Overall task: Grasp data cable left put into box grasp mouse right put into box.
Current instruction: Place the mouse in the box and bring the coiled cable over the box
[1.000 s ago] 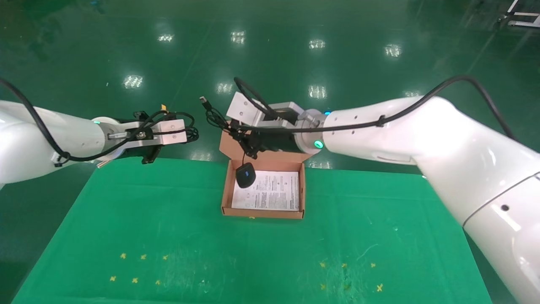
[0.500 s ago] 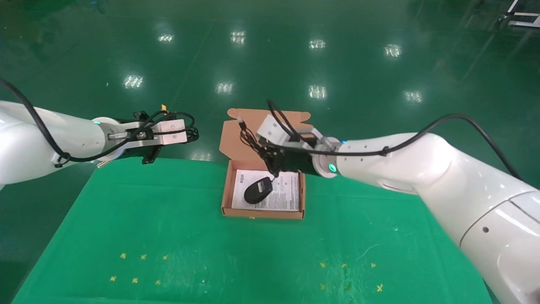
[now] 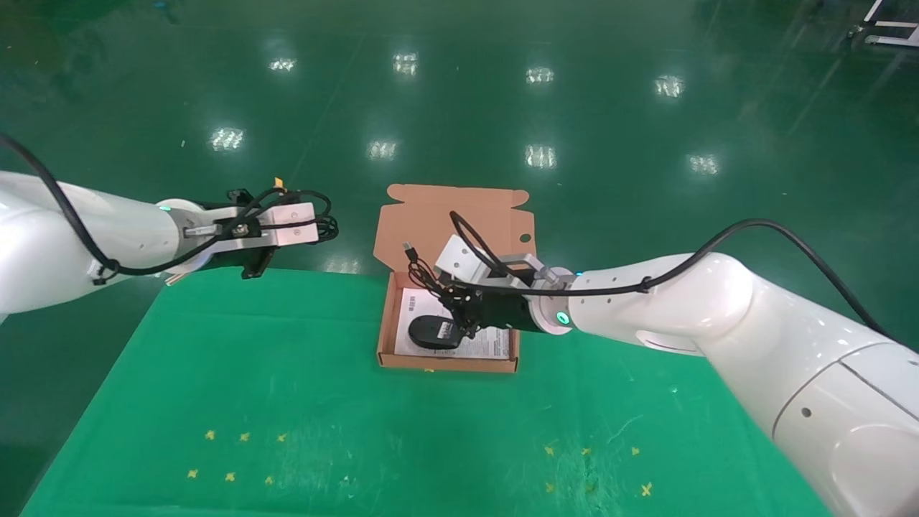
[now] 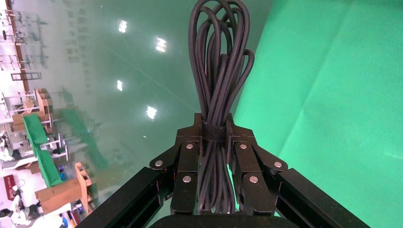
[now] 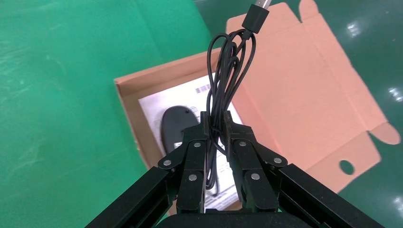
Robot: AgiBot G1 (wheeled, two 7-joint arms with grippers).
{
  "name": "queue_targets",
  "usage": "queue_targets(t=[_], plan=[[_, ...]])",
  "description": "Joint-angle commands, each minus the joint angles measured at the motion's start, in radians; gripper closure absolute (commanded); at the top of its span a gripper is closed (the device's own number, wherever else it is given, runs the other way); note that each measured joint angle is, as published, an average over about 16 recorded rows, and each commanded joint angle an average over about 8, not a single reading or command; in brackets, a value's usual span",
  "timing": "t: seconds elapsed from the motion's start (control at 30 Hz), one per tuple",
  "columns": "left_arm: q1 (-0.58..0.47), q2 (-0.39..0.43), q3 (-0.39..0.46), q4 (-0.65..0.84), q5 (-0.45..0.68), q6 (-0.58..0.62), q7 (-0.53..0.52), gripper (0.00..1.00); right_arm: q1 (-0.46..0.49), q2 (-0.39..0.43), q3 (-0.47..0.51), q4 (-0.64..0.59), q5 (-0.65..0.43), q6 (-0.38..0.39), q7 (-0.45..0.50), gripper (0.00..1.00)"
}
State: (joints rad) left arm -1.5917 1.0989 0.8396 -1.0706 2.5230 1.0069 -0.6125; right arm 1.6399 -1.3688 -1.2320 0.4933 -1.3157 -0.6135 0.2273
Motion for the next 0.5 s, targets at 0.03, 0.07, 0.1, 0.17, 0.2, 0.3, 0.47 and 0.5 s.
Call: queue_targets(t=[0.03,0.07,0.1,0.17,0.2,0.3,0.47,0.5], plan=[[0.0,0.0,0.0,0.0,0.0,0.0,0.0,1.0,-0.004,-0.001,-0.015,0.001,0.017,0.004,-0.002,0.85],[0.0,0.0,0.0,0.0,0.0,0.0,0.0,1.0,-0.004,-0.001,-0.021,0.002,0.022,0.006,-0.003,0.73],[0.0,0.0,0.0,0.0,0.0,0.0,0.0,1.0,-0.005,-0.001,-0.027,0.002,0.028,0.009,-0.003,0.6],[0.0,0.0,0.0,0.0,0.0,0.0,0.0,1.0,-0.004,-0.001,-0.036,0.003,0.039,0.016,-0.004,0.35],[0.0,0.0,0.0,0.0,0.0,0.0,0.0,1.0,-0.004,-0.001,-0.04,0.004,0.043,0.019,-0.004,0.23],[0.0,0.0,0.0,-0.001,0.0,0.001,0.0,1.0,-0.003,-0.001,-0.046,0.005,0.05,0.025,-0.005,0.0],[0.002,0.001,0.0,-0.001,-0.001,0.0,0.0,1.0,-0.002,0.007,-0.045,0.015,0.05,0.023,-0.005,0.0],[0.003,0.002,0.0,-0.001,-0.004,-0.001,0.001,1.0,-0.003,0.011,-0.045,0.019,0.05,0.023,-0.004,0.0]])
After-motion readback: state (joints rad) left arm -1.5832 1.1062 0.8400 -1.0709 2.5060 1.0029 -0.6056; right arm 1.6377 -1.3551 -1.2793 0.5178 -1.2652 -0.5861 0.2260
